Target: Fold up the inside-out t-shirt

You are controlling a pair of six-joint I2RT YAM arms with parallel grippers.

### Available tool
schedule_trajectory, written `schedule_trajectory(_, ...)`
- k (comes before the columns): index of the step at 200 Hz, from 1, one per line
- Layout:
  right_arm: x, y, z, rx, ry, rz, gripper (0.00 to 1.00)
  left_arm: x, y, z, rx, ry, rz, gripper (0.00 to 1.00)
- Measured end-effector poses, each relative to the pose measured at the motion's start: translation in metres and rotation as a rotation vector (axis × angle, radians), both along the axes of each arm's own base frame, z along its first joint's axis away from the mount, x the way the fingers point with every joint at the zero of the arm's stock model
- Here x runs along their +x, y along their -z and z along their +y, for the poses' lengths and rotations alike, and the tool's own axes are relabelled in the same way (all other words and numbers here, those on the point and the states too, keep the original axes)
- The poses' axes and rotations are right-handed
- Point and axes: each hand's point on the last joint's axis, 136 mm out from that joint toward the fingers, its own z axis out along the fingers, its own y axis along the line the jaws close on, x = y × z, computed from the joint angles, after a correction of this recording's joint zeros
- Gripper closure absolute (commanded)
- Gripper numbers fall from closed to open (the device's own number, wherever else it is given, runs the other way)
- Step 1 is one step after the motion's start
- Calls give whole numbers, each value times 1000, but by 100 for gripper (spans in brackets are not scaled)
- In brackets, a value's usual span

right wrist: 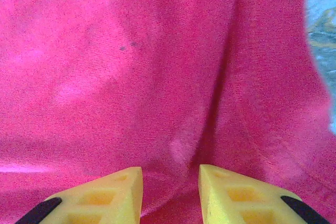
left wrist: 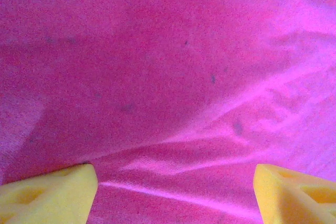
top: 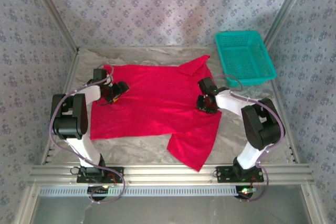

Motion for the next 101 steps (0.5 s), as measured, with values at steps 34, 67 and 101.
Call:
schedule_trajectory(34,49,-49,18,26,-4,-123,55,-8,-4,5,41,14,24,17)
schedule_trajectory(67,132,-82,49,88,-13,-253,55,-7,-38,14,97,-1,-60,9)
schedule_trajectory(101,188,-40,49,99,17,-212,55,-6,-89,21,128,-32,-216,10)
